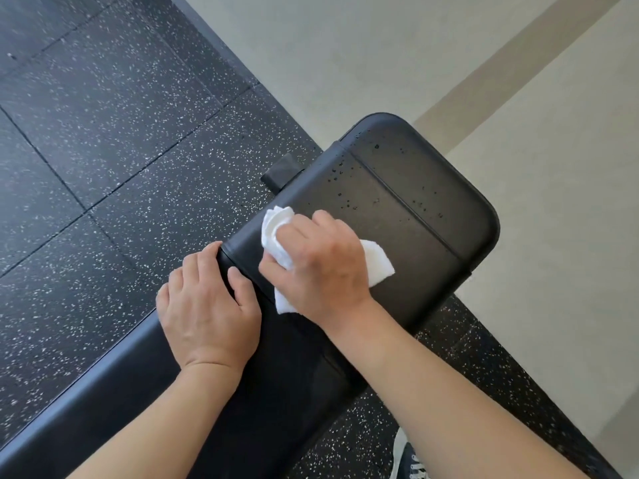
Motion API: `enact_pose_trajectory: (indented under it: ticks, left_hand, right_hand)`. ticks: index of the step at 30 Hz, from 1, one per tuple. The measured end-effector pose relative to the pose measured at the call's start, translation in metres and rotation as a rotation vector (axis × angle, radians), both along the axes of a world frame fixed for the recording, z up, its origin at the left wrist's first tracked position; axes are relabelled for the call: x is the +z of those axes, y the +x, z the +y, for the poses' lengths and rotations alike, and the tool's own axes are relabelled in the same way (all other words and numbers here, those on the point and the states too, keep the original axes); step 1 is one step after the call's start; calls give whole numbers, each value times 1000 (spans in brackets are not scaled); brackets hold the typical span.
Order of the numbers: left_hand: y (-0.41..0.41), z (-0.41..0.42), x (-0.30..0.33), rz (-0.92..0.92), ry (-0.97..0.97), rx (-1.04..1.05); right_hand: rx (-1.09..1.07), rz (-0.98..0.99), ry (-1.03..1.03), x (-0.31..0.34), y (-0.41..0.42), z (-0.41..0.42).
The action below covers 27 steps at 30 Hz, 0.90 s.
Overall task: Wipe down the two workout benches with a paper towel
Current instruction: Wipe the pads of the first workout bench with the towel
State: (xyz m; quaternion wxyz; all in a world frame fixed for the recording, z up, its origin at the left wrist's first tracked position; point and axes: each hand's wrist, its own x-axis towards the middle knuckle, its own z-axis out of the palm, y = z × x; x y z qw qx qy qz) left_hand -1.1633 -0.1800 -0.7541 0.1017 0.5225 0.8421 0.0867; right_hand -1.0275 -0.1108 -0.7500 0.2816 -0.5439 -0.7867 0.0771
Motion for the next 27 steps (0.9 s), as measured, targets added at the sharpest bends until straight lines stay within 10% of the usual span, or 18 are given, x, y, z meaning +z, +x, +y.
enact_pose_trajectory:
  ticks: [13, 21, 27]
  left_hand:
    - [-2, -1, 1, -7, 24, 0]
    - [-2, 0, 2, -16, 7, -5]
    - [-3, -1, -1, -5, 23, -10]
  right_hand:
    - [111, -162, 29, 3, 135, -32]
    - [-211, -73, 24, 1, 39, 65]
    - [30, -45, -52, 4, -29, 55]
